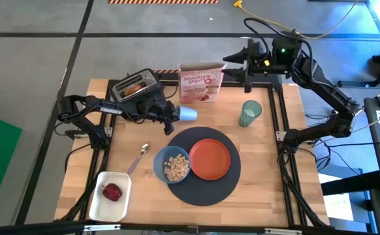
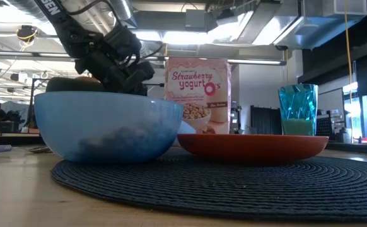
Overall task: Arrange a breakfast setting
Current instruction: Adjust the blue cup on the table
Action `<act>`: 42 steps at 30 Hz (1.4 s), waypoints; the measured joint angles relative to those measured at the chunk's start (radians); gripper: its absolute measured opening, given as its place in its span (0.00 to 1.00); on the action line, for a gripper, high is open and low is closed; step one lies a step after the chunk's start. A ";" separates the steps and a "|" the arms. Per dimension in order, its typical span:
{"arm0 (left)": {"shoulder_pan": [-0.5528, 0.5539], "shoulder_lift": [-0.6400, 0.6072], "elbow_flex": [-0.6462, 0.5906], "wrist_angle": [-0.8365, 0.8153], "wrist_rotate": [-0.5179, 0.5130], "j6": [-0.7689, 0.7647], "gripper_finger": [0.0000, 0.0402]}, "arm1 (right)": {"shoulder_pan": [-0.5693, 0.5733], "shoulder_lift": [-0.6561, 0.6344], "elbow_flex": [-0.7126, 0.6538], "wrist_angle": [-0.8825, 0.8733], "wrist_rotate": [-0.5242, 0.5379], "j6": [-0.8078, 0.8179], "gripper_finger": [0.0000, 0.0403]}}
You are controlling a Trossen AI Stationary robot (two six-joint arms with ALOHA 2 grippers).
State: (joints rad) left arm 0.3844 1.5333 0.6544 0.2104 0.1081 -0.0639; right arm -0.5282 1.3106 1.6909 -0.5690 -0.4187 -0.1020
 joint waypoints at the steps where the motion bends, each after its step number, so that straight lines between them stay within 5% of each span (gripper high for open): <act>1: -0.006 0.000 0.000 0.000 -0.010 0.020 0.01 | 0.000 0.000 0.000 -0.008 0.000 0.000 0.54; 6: -0.044 -0.004 0.031 -0.065 -0.018 0.077 0.01 | 0.000 0.000 0.000 -0.041 0.000 0.000 0.54; 13: -0.127 -0.009 0.334 -0.665 -0.188 0.252 0.00 | 0.000 0.000 0.000 -0.063 0.000 0.000 0.54; 21: -0.169 -0.006 0.585 -1.005 -0.301 0.427 0.00 | 0.000 0.000 0.000 -0.095 0.000 -0.007 0.54; 32: -0.176 0.042 0.619 -1.143 -0.298 0.793 0.00 | 0.000 0.000 0.000 -0.096 -0.001 -0.008 0.54; 42: -0.175 0.151 0.619 -1.168 -0.331 0.902 0.00 | 0.000 0.000 0.000 -0.120 0.000 -0.007 0.54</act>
State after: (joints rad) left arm 0.2092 1.6848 1.2736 -0.9577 -0.2233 0.8381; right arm -0.5278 1.3106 1.6905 -0.6887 -0.4191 -0.1093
